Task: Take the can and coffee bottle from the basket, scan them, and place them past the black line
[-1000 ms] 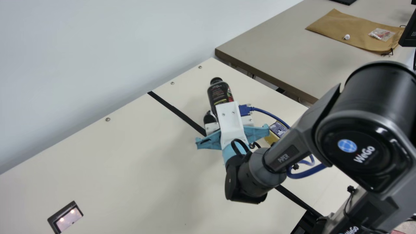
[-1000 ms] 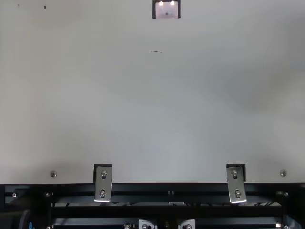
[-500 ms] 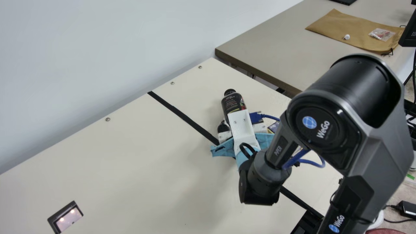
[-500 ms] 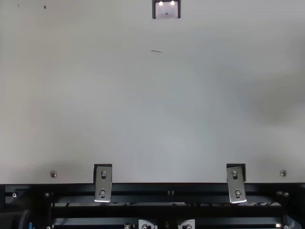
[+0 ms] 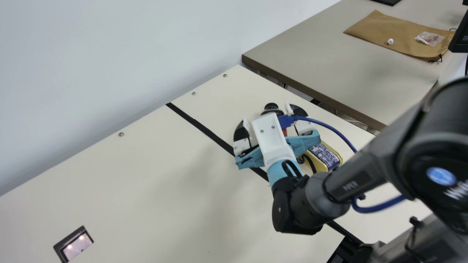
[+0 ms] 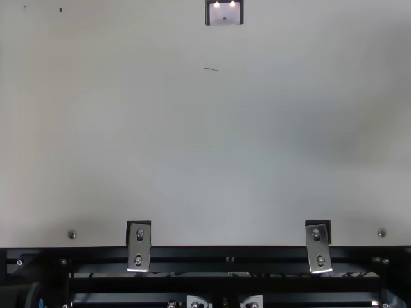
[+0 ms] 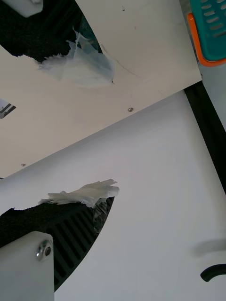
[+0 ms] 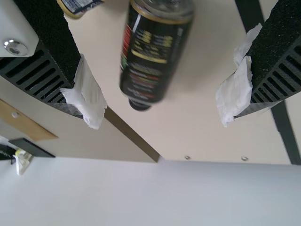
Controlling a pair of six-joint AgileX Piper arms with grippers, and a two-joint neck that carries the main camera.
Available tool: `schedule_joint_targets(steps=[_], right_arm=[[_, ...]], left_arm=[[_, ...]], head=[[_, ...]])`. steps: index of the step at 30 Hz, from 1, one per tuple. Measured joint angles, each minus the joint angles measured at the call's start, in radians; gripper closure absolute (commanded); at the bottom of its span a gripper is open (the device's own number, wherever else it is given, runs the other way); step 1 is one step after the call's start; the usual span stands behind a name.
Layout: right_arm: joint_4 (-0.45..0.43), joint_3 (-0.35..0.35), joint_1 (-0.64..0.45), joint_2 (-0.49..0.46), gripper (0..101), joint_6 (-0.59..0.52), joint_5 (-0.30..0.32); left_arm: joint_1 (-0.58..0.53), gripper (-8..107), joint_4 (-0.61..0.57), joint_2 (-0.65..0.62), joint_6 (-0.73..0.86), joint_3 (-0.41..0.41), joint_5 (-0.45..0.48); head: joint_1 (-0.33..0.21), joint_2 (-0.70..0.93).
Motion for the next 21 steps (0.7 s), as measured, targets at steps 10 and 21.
schedule_joint_targets(steps=[10,21], right_arm=[[0.201,-0.189,0.181,-0.250,0,-0.350,0.273],[0.559,-0.452,0.125,-0.263,0,-0.773,0.702]], left_arm=[[0.000,9,0.000,0.000,0.000,0.000,0.000],[0.000,9,0.000,0.000,0.000,0.000,0.000]], head=[[0.000,0.000],[0.005,0.005]])
